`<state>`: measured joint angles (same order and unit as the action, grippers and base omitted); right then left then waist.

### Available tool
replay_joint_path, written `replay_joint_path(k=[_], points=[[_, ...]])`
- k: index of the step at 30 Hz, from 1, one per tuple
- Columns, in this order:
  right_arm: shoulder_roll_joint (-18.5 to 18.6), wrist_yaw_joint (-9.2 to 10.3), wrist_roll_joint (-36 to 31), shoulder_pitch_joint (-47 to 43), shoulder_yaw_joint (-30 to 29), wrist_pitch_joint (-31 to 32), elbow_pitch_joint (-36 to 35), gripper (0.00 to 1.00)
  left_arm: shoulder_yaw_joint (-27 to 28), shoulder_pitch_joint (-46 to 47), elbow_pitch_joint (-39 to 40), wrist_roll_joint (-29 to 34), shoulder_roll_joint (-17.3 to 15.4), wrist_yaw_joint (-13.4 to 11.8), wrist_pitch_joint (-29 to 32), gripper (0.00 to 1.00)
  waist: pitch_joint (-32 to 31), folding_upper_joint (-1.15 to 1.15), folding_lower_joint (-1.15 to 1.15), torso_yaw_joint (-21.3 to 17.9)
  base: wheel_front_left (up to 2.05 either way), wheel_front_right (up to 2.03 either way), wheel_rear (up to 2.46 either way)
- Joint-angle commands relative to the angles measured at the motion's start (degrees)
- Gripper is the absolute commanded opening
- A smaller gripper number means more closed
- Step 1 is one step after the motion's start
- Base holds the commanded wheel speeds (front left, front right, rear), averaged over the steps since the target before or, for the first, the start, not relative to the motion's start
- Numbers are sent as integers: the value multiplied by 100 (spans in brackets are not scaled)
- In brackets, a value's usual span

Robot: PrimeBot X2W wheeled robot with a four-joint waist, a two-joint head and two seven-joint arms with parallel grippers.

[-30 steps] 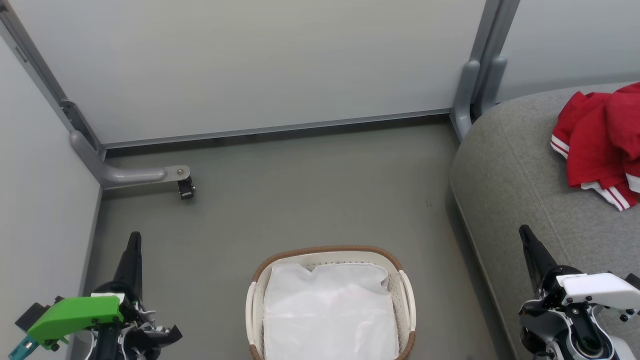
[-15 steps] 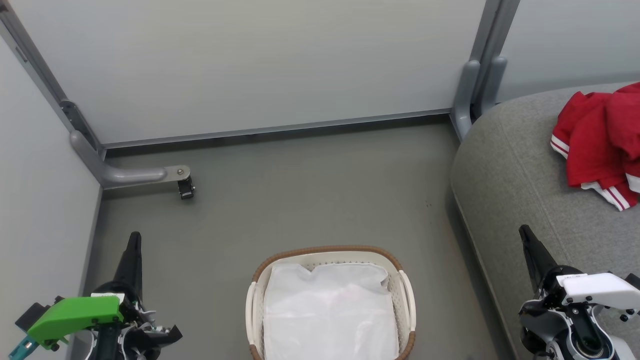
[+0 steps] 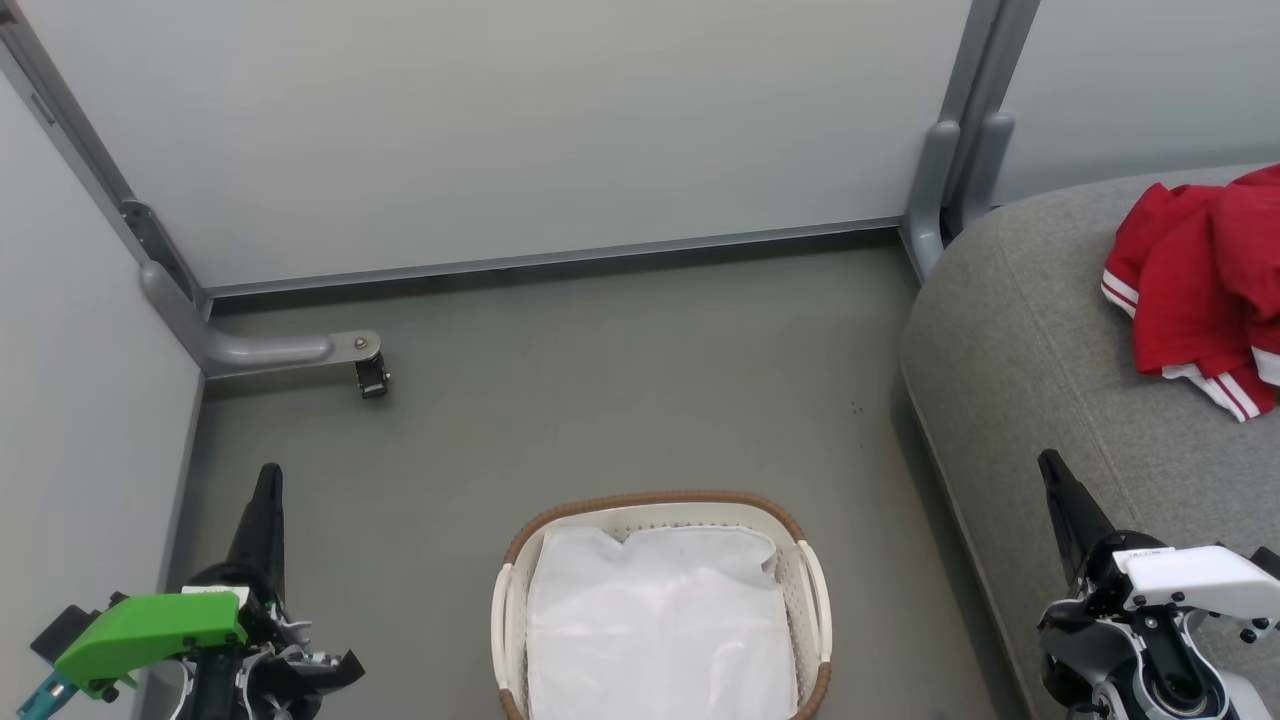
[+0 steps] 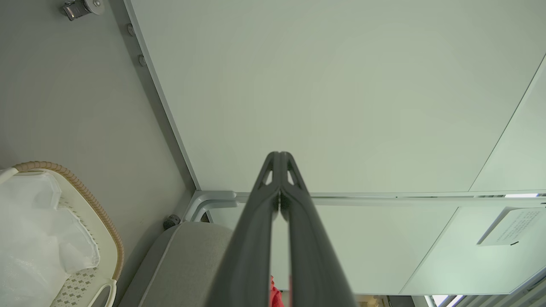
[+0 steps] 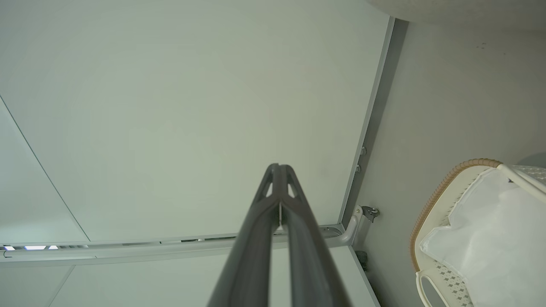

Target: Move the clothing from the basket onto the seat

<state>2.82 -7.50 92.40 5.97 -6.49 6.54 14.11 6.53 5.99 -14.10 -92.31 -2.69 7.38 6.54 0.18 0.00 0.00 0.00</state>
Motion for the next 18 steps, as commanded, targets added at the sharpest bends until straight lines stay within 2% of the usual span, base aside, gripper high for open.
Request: replay_joint_path(k=[1, 18], points=[[24, 2, 6, 44, -15, 14, -22, 0, 11, 55, 12, -19, -35, 25, 19, 0, 0, 0, 0, 0, 0, 0, 0], [22, 2, 3, 44, -17, 16, -22, 0, 10, 55, 12, -19, -36, 25, 19, 0, 0, 0, 0, 0, 0, 0, 0]])
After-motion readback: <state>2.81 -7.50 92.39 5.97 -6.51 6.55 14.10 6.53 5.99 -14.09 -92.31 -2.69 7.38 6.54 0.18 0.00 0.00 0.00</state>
